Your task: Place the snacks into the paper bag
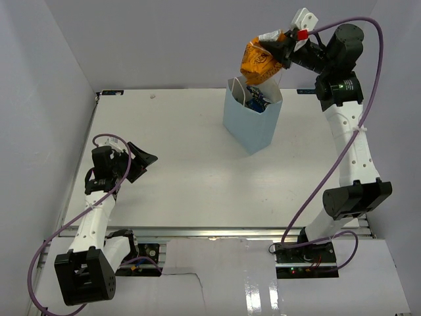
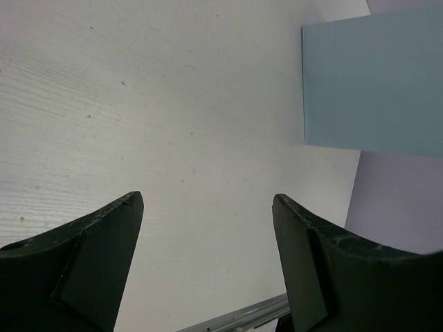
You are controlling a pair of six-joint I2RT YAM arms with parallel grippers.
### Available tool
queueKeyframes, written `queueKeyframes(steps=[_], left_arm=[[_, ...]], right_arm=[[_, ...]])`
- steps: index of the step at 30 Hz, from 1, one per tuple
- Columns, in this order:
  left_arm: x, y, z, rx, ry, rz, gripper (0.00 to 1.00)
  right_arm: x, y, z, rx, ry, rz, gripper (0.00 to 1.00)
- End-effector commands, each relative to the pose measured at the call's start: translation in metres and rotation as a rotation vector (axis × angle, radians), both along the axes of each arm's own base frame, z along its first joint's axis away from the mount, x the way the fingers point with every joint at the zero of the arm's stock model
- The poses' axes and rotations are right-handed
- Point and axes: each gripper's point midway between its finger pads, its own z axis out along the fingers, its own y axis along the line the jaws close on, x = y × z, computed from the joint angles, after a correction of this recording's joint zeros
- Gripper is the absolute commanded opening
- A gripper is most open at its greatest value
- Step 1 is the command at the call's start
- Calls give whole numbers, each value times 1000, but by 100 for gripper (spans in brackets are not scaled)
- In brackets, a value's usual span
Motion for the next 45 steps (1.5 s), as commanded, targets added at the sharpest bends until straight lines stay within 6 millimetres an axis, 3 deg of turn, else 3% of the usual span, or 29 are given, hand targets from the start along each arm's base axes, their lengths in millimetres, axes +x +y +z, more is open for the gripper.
queueKeyframes(steps=[1,6,17,27,45], left_arm=[[2,0,7,8,-35,-16,85],[3,-1,6,5,-29,-22,85],[2,-3,4,-3,-23,-30,85],[3,-4,5,-12,-17,-37,85],[4,-7,5,-31,-19,-47,85]], right_arm=[[-21,5,14,-49,-118,126,8],[-13,13,-17,-101,-41,235,8],[3,13,-36,-109,28,348,8],[-3,19,-53,-91,143,470,8],[20,-5,-130,-138,338,260,8]])
